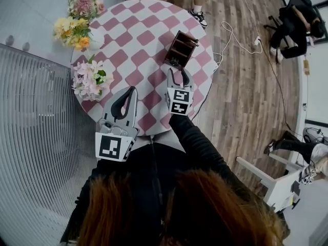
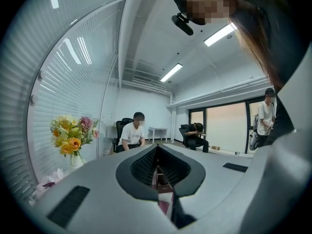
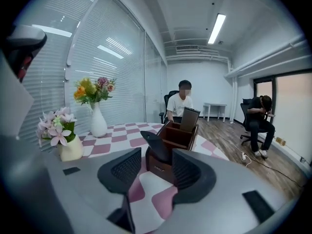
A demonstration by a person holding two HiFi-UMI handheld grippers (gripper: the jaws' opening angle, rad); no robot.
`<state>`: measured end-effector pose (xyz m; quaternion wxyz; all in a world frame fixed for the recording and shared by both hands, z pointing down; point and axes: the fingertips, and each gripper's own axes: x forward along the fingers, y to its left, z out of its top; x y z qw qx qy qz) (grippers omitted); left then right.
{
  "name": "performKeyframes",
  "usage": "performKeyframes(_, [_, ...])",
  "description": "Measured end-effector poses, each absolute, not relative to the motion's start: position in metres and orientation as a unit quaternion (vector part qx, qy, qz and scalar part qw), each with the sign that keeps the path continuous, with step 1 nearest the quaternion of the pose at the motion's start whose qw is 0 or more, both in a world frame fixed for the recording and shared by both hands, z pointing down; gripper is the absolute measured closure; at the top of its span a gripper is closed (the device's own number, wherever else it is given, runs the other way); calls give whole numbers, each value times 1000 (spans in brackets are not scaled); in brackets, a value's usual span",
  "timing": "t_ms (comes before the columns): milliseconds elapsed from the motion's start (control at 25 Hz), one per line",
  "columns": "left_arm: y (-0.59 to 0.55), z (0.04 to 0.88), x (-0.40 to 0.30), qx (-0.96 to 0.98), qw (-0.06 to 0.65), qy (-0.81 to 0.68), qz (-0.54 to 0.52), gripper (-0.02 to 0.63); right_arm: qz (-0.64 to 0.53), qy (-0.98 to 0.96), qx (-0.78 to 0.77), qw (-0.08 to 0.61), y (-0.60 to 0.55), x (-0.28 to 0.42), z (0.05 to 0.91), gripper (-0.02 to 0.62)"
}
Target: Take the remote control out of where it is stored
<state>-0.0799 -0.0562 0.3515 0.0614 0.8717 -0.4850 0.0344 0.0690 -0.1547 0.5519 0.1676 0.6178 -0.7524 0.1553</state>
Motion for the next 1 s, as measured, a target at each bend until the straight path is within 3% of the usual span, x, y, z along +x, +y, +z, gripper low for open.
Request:
performKeyframes(280, [-57, 355, -84, 869, 63, -490, 38, 597, 164, -730, 639, 178, -174, 68, 563, 347])
performKeyframes(1000, [-62, 363, -87, 870, 73, -485, 45, 597, 186, -704, 663, 177, -203, 80, 575, 344])
